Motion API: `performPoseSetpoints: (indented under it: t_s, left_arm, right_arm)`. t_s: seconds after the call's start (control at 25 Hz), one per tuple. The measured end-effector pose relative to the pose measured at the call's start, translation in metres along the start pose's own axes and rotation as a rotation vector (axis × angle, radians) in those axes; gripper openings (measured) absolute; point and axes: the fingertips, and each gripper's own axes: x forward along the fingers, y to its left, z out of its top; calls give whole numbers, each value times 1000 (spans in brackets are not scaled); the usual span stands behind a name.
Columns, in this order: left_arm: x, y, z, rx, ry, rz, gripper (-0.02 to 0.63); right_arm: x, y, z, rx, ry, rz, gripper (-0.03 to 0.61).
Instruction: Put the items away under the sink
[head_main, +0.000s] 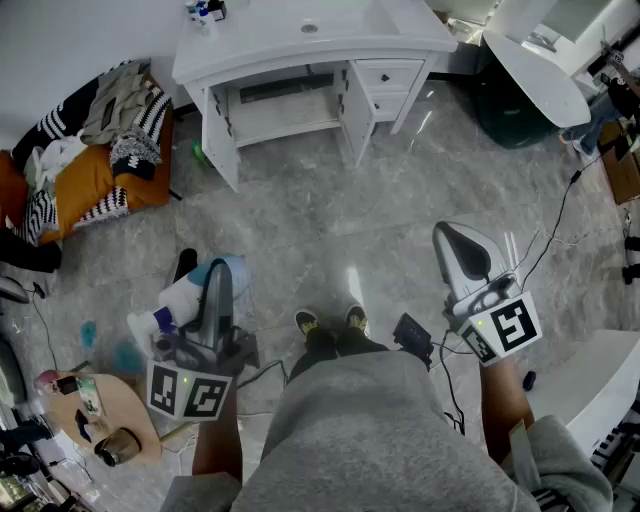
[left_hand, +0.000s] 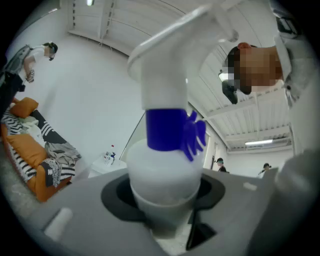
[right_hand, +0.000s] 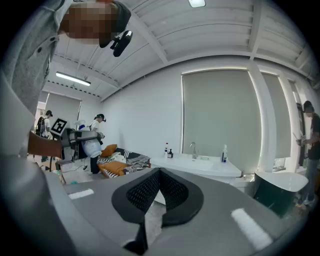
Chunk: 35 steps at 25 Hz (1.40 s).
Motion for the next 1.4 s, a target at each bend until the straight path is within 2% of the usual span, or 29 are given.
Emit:
performPoseSetpoints:
  t_s: [0.28, 0.44, 0.8, 0.92, 1.0, 1.08, 1.4]
  left_arm:
    - [-4, -18, 0, -2, -8, 3, 222]
    - [-2, -24, 5, -17, -33, -25, 219]
    - [-9, -10, 21, -57, -94, -58, 218]
    - [-11, -4, 27, -56, -103, -62, 218]
    - [-13, 2, 30, -59, -107, -64, 218]
    - [-16, 6, 33, -60, -113, -68, 218]
    - [-22, 15, 40, -47, -126, -101, 218]
  right_arm:
    - [-10, -3, 2, 68, -41, 9, -2]
    - [-11, 0, 8, 99, -67, 14, -2]
    - [1, 36, 14, 53, -68, 62, -2]
    - [8, 55, 19, 14, -63, 135, -2]
    - [12, 72, 23, 30, -68, 214, -3]
    - [14, 84, 27, 53, -83, 251, -3]
    - [26, 87, 36, 160, -156, 145, -2]
